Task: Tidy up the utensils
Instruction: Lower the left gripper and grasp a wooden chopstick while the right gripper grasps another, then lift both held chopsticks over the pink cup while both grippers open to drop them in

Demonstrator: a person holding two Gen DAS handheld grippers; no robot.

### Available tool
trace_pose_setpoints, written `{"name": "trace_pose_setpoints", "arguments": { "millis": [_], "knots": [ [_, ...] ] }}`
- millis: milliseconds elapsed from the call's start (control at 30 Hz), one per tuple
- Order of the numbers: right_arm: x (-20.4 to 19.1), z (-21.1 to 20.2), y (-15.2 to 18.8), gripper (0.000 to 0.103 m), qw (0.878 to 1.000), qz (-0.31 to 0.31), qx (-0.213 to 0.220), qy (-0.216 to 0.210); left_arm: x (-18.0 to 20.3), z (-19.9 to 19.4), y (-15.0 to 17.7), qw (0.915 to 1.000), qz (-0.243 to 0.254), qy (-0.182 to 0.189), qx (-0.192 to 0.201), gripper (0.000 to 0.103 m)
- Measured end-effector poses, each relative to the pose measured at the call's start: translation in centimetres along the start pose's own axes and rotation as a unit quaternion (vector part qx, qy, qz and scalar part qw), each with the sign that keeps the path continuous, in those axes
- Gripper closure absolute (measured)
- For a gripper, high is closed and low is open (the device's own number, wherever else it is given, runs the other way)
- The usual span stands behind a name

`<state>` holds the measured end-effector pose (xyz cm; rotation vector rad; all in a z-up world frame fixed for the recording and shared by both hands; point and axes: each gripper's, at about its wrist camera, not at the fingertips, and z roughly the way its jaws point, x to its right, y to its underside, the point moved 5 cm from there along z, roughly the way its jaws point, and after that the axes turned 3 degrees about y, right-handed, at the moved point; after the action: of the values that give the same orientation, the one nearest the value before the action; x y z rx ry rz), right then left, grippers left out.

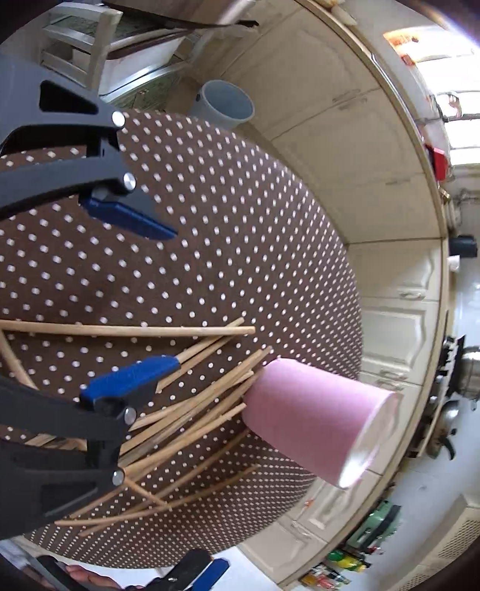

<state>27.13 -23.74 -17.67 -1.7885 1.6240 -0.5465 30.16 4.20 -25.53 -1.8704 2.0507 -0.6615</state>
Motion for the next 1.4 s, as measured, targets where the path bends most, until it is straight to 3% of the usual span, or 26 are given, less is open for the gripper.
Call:
{"name": "trace_pose_setpoints", "arguments": {
  "millis": [167,267,333,467,567,600,767,900,1067,1400],
  "knots": [
    [0.1,3.2,-0.5,0.045,0.998,-0.006,-0.056,-0.029,-0.2,2.0,-0.4,0.9997,0.005,-0.008,-0.023,0.057],
    [0.1,5.4,-0.9,0.054,0.995,-0.011,-0.096,-0.038,0.1,2.7,-0.9,0.9993,0.017,-0.015,-0.028,0.059],
    [-0.1,6.8,-0.9,0.067,0.99,-0.013,-0.13,-0.056,0.2,3.0,-1.3,0.9991,0.02,-0.017,-0.034,0.06],
    [-0.7,8.4,-1.1,0.071,0.983,-0.046,-0.17,-0.043,0.5,3.6,-2.6,0.9985,0.029,-0.024,-0.039,0.071],
    [-1.3,8.9,-1.6,0.074,0.977,-0.072,-0.197,-0.033,0.8,4.0,-3.3,0.9985,0.029,-0.022,-0.04,0.091],
    [-1.8,9.4,-1.9,0.081,0.975,-0.082,-0.204,-0.025,0.9,4.2,-3.6,0.9985,0.029,-0.02,-0.041,0.095],
    [-3.1,10.7,-2.6,0.094,0.969,-0.112,-0.218,-0.006,1.3,4.9,-5.0,0.9987,0.026,-0.028,-0.035,0.097],
    [-3.2,10.4,-3.2,0.097,0.976,-0.087,-0.197,-0.017,1.7,3.1,-5.3,0.9994,0.014,-0.028,-0.015,0.097],
    [-2.9,7.4,-5.0,0.097,0.987,-0.068,-0.143,-0.037,1.2,-2.2,-6.9,0.9982,0.0,-0.026,0.054,0.097],
    [-4.4,-1.7,-10.4,0.097,0.996,-0.062,-0.008,-0.065,2.4,-12.6,-7.8,0.9819,-0.019,-0.009,0.188,0.097]
  ]
}}
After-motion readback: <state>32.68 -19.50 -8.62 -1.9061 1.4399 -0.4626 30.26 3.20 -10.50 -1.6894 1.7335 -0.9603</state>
